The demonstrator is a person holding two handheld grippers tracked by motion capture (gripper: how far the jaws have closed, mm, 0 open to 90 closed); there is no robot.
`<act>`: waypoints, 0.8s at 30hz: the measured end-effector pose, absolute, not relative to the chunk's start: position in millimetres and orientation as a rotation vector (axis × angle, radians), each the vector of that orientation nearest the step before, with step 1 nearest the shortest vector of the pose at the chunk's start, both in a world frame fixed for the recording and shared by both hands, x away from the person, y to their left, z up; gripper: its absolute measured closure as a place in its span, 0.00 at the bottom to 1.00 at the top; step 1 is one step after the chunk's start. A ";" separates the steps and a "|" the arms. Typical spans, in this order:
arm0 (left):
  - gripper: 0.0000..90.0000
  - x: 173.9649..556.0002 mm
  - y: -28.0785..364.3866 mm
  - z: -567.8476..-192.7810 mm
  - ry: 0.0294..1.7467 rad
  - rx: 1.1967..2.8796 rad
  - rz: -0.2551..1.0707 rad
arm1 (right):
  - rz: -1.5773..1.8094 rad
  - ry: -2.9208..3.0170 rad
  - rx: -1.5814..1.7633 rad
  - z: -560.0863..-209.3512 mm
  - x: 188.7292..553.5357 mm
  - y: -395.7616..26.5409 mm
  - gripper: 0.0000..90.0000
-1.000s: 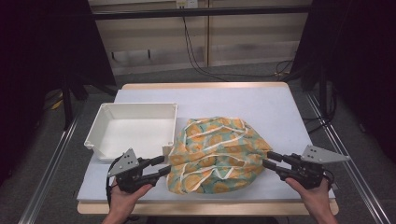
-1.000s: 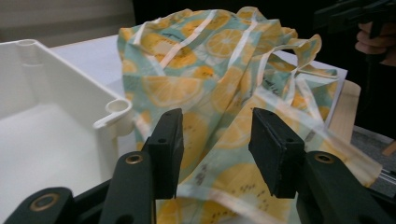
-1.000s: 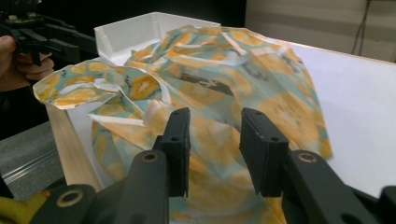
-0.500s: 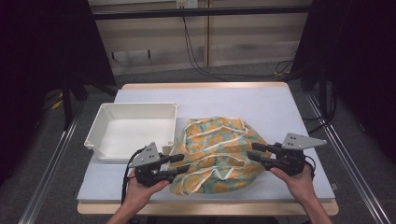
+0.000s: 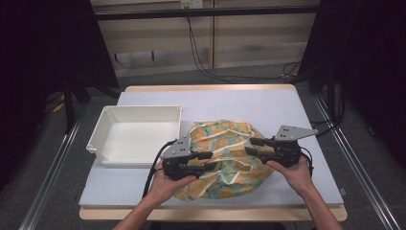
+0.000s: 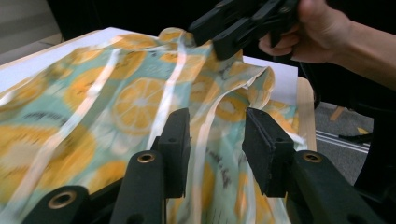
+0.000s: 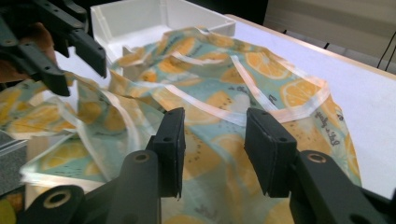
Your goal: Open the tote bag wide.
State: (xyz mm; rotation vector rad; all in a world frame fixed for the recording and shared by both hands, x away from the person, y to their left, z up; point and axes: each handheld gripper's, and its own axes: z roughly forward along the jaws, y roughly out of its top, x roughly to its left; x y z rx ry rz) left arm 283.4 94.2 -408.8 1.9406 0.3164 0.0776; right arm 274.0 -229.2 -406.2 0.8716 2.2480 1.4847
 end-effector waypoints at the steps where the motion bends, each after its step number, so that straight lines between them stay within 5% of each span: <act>1: 0.69 283.4 94.2 -408.8 0.316 1.941 0.078 | 1.485 2.248 0.872 -406.2 274.0 -229.2 0.65; 14: 0.63 292.4 81.8 -437.7 0.367 2.044 0.155 | 1.416 2.293 0.881 -427.7 280.8 -223.1 0.58; 19: 0.74 293.1 80.8 -439.1 0.398 2.025 0.212 | 1.385 2.309 0.874 -430.8 282.0 -219.6 0.59; 24: 0.85 292.2 79.9 -435.9 0.386 2.001 0.185 | 1.391 2.336 0.876 -434.9 284.3 -217.8 0.77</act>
